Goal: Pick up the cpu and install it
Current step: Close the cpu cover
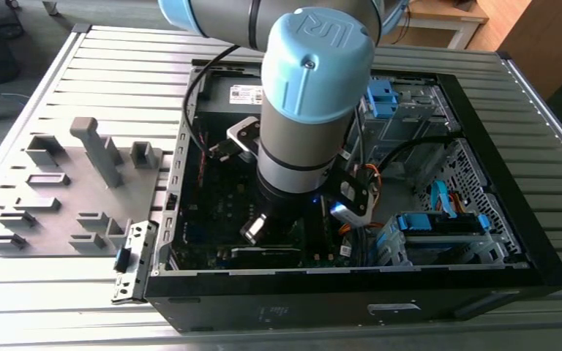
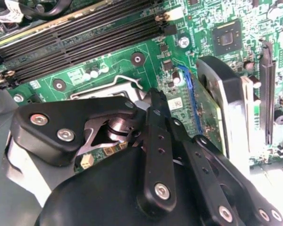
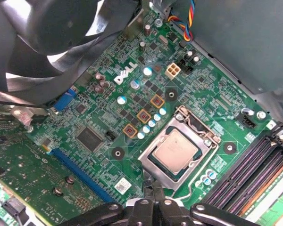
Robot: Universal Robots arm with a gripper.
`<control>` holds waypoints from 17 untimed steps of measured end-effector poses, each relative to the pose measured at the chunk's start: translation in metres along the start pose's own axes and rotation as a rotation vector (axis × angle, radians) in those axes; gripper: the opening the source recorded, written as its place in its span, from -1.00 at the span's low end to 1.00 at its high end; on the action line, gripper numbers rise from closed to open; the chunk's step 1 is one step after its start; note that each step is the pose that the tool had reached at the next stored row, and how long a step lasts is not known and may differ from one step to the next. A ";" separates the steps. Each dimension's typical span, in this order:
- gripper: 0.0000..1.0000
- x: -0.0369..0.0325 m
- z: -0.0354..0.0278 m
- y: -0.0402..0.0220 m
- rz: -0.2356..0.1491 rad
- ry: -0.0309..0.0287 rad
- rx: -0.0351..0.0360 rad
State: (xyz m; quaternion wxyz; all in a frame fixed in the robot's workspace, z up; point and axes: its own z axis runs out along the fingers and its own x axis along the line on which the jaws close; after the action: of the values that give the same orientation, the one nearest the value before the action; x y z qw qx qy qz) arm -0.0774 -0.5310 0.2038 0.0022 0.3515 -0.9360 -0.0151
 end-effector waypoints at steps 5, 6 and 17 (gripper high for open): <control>-0.79 -0.0011 0.0026 -0.0011 0.000 0.0006 0.0006; -0.79 -0.0013 0.0032 -0.0013 0.000 0.0006 0.0007; -0.79 -0.0034 0.0049 -0.0032 0.000 0.0008 0.0009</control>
State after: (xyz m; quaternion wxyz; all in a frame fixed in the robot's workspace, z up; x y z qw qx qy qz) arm -0.0729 -0.5310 0.1988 0.0024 0.3515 -0.9361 -0.0146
